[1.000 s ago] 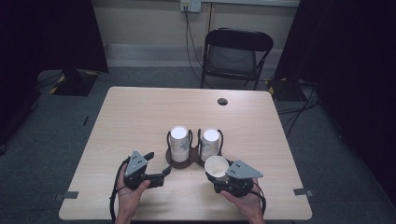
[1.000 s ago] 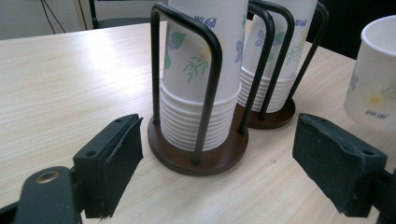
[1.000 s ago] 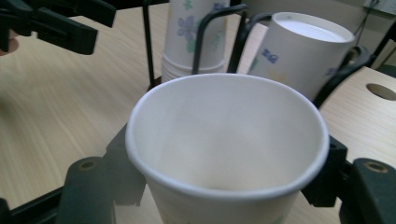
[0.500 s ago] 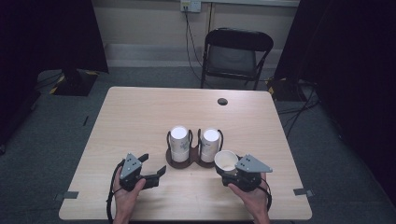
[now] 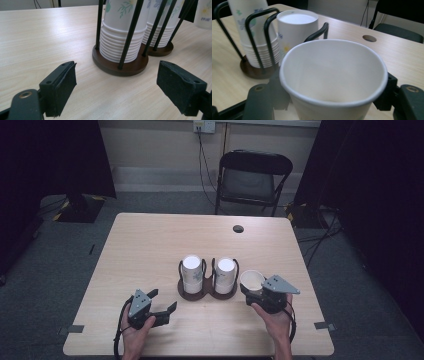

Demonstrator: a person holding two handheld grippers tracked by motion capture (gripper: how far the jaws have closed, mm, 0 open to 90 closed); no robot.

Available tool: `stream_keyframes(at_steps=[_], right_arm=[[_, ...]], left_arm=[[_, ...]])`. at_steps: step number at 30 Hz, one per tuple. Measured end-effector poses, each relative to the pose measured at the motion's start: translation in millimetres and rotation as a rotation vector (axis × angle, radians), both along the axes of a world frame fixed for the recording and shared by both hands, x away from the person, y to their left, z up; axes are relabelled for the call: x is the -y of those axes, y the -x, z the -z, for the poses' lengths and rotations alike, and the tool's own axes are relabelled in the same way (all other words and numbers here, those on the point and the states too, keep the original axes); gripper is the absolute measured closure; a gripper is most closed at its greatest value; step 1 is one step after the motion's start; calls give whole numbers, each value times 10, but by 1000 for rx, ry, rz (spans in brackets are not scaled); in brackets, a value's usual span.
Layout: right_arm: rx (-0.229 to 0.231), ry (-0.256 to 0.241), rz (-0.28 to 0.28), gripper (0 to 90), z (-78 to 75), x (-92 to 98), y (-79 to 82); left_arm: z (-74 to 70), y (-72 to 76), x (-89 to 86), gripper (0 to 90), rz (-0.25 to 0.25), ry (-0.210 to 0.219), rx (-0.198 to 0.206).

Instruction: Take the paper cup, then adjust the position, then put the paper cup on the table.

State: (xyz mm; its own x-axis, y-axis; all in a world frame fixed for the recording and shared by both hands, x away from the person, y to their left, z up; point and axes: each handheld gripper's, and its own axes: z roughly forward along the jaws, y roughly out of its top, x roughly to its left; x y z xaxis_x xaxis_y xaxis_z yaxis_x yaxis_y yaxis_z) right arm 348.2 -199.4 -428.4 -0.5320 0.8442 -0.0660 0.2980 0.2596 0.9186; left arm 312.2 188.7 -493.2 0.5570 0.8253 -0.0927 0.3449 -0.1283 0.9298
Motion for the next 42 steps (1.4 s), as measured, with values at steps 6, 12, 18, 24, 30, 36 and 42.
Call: stream_keyframes(at_steps=[6, 12, 18, 24, 30, 36, 42], right_arm=[[-1, -5, 45, 309, -38, 45, -187], [-19, -15, 92, 309, 7, 121, -369], [-23, -23, 128, 309, 29, 206, -549], [-44, -37, 154, 309, 123, 267, -691], [-42, -32, 172, 307, 184, 281, -782], [-61, -24, 177, 304, 291, 283, -870], [-76, -36, 177, 299, 394, 244, -946]], left_arm=[[21, 18, -44, 157, -10, 21, 7], [23, 39, -73, 157, -22, 38, 7], [27, 35, -96, 157, -25, 62, 8], [20, 30, -48, 157, -33, 10, 2], [26, 24, -70, 157, -37, 44, -3], [23, 33, -65, 157, -36, 34, 3], [24, 31, -83, 158, -38, 43, 1]])
